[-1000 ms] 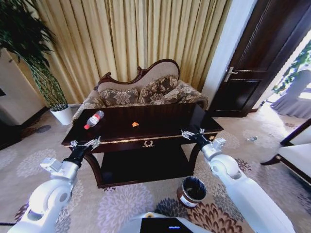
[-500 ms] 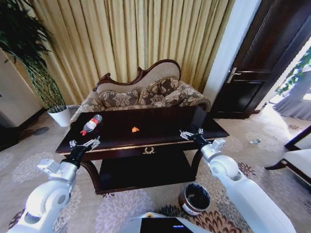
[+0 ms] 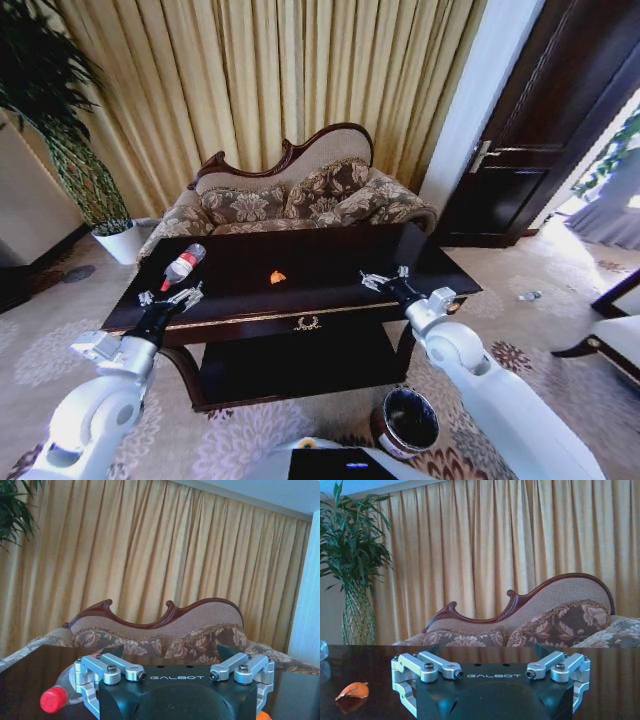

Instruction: Move to the front of the table and place the trash on the table into the trash bin.

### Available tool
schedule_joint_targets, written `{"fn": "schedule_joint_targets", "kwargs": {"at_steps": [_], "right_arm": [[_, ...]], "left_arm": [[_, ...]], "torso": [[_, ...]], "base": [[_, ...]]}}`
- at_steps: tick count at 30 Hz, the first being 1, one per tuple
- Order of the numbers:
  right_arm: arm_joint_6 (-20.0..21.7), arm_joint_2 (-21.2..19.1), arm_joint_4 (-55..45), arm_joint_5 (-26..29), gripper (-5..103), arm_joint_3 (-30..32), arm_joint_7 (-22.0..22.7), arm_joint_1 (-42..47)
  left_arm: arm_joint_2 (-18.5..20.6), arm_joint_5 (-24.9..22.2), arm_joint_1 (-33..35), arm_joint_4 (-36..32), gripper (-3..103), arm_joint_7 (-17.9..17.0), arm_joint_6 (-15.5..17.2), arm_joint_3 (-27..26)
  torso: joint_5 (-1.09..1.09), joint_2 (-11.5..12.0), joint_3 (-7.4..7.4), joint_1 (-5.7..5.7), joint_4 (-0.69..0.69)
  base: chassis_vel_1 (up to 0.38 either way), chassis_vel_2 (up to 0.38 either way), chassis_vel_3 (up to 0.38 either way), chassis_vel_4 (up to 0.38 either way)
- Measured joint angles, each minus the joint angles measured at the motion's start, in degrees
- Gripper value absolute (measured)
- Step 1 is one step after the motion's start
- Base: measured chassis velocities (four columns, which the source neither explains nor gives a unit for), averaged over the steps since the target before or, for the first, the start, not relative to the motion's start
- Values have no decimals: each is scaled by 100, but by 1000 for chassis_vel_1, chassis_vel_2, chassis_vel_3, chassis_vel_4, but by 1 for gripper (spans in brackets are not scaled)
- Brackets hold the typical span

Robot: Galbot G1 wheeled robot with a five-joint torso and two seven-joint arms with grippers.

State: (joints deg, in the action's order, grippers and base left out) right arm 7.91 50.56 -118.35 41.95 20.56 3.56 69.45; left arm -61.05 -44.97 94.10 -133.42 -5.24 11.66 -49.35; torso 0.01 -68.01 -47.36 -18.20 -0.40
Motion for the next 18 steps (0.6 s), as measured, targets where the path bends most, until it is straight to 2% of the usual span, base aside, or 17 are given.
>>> {"fn": "schedule_joint_targets", "kwargs": {"at_steps": [5,18], "right_arm": [[4,36,4,-68,100,-102,5,-14],[78,58,18,-48,100,-121,72,-49]], "left_arm": [[-40,-2,2,-23,100,0,119,17],[-61,44,-15,23,100,18,123,34]], "torso": [[0,-1,1,2,0],[0,-1,0,1,0]], "base": [[0,0,0,0],[0,0,0,0]]}}
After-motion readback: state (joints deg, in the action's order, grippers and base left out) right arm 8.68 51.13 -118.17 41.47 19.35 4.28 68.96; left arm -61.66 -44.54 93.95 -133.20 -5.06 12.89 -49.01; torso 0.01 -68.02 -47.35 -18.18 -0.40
